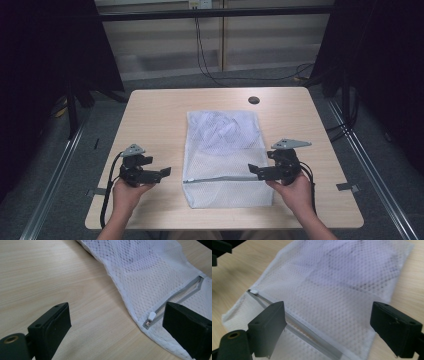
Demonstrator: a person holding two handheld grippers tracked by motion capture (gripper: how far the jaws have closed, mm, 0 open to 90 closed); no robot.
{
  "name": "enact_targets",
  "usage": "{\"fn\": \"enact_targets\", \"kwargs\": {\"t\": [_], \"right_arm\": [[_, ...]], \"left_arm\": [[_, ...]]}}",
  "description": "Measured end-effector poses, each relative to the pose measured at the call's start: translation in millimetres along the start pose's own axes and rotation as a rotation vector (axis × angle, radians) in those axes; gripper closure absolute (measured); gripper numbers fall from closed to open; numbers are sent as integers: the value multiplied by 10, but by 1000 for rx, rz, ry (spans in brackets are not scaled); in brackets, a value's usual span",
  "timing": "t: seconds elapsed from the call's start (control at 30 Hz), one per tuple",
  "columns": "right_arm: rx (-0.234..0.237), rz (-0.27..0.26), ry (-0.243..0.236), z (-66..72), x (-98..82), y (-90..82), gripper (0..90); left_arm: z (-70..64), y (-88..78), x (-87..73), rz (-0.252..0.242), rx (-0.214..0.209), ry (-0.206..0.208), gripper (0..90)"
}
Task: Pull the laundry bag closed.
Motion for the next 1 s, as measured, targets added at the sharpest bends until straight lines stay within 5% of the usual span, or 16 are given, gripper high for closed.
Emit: {"fn": "enact_targets", "kwargs": {"t": [0.43, 1.0], "right_arm": [[38, 58, -9, 327, 152, 335, 115], [118, 114, 37, 617, 241, 692, 141]], "left_arm": [[25, -112, -6, -1, -1, 0, 84], [51, -143, 9, -3, -2, -4, 86]]}}
Point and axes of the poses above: each handheld gripper's, and its own axes: y roughly forward along the jaws, x roughly out of its top, z roughly to its left, the point moved 2 cm from there along y, roughly forward along the jaws, and after that the axes turned 8 degrees about -z, right-handed, at the moved point
